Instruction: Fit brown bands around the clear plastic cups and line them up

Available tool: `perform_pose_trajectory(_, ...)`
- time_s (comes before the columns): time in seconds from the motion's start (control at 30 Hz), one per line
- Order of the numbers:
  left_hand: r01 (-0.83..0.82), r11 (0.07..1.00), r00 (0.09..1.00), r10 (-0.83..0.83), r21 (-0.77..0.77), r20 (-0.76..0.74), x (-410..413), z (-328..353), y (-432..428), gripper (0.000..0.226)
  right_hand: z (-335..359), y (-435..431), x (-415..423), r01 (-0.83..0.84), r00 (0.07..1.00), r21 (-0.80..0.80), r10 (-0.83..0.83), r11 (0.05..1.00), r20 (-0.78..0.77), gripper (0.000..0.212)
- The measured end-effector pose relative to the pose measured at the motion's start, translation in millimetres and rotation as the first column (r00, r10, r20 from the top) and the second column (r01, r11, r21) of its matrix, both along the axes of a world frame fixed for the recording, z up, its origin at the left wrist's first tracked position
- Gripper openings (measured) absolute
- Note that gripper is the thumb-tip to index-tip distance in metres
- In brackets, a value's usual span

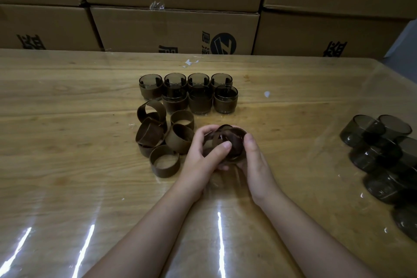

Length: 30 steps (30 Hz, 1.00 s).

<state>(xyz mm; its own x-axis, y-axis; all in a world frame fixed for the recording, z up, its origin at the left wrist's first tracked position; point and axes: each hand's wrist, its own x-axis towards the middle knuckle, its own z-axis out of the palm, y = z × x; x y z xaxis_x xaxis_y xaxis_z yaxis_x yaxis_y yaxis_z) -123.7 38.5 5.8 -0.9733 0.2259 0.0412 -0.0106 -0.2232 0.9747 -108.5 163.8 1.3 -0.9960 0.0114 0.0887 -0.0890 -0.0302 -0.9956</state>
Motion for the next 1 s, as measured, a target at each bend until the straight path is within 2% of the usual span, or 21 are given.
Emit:
perform_pose_trajectory(0.27,-0.019,1.000,1.000,0.019,-0.010,-0.003,2.1,4.4,1.0,0.063,-1.1,-0.9,-1.8,0.041,0.999,-0.007,-0.041,0.999,0.034,0.044)
perform_pose_trajectory(0.37,-0.031,1.000,0.999,0.031,-0.003,0.013,2.2,5.1,1.5,0.059,-3.8,-0.3,-2.3,0.071,0.995,-0.006,-0.070,0.997,0.076,0.053)
perform_pose_trajectory(0.5,-0.046,0.999,0.999,0.046,0.003,0.023,1.9,4.8,2.4,0.049,-2.8,-0.9,-2.5,0.089,0.990,0.008,-0.089,0.996,0.106,0.038)
perform_pose_trajectory(0.73,-0.061,0.998,0.998,0.061,0.003,0.023,1.9,3.9,3.3,0.059,-5.6,-2.1,-4.2,0.161,0.980,0.005,-0.160,0.987,0.116,0.044)
perform_pose_trajectory(0.87,-0.065,0.998,0.998,0.065,0.000,0.011,0.8,2.3,4.2,0.050,-6.3,-2.6,-5.8,0.200,0.972,0.000,-0.199,0.980,0.125,0.046)
perform_pose_trajectory(1.0,-0.065,0.998,0.998,0.065,-0.016,-0.002,1.0,1.8,4.9,0.053,-6.1,-4.5,-7.3,0.222,0.968,-0.009,-0.220,0.975,0.119,0.043)
